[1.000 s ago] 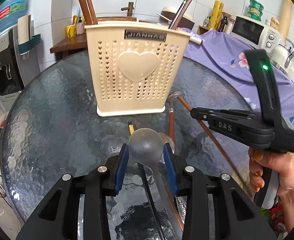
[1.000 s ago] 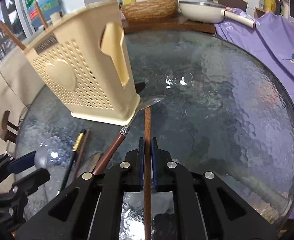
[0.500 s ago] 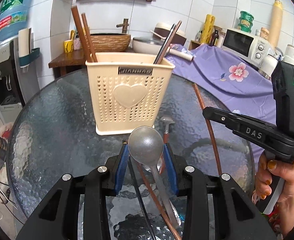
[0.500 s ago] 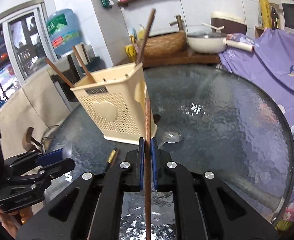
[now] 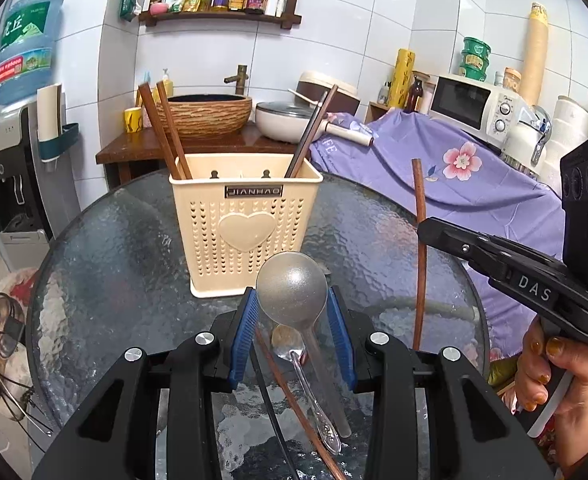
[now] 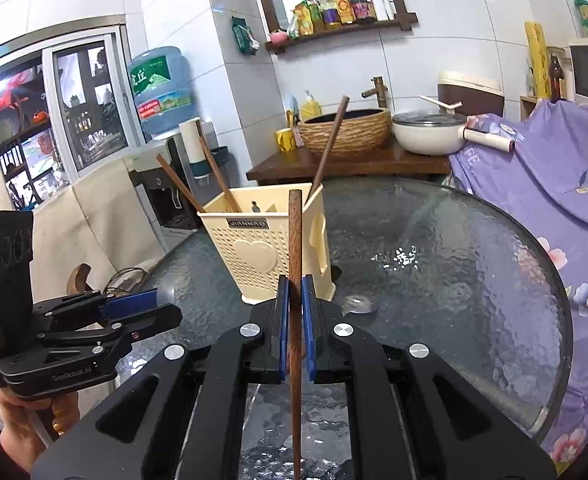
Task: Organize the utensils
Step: 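Lift the spoon and chopstick with both tools and carry them over the basket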
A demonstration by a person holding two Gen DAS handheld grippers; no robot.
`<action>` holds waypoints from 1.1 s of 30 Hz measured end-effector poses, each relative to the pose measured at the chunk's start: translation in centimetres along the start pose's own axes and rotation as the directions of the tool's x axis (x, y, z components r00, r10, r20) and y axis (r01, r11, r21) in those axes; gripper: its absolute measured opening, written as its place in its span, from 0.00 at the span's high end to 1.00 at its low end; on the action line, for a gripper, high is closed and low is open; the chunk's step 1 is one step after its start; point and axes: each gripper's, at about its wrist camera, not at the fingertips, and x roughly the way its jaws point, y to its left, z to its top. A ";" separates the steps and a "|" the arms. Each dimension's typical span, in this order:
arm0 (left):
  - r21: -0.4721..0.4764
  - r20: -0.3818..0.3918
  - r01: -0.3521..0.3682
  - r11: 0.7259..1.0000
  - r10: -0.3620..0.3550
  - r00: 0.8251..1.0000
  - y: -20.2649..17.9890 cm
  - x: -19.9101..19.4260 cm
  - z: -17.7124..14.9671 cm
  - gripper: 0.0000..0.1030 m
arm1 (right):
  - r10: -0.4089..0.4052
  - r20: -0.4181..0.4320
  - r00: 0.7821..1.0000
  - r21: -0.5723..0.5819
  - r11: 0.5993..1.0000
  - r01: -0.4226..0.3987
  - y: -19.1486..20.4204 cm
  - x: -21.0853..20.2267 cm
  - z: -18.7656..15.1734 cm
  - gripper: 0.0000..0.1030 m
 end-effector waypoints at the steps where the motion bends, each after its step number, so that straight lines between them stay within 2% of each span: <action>1: 0.002 0.004 0.000 1.000 0.000 1.000 -0.1 -0.1 0.2 0.66 | 0.003 0.002 1.000 -0.002 1.000 -0.003 0.1 -0.1 0.1 0.93; 7: 0.007 0.024 -0.005 1.000 0.004 1.000 -0.1 -0.8 0.8 0.66 | 0.035 0.007 0.999 0.009 0.999 -0.035 0.2 -0.6 0.7 0.93; 23: 0.035 0.072 -0.027 0.999 0.024 0.997 -0.3 -2.3 3.0 0.66 | 0.049 0.046 0.998 -0.017 0.999 -0.049 0.9 -1.7 2.8 0.93; 28: 0.033 0.099 -0.035 0.999 0.031 0.995 0.1 -2.8 5.2 0.66 | 0.068 0.051 0.996 -0.041 0.997 -0.066 1.7 -2.0 4.9 0.93; 33: 0.013 0.151 -0.078 0.997 0.076 0.986 1.2 -3.6 9.1 0.66 | 0.082 0.074 0.994 -0.068 0.995 -0.077 2.7 -2.4 9.0 0.93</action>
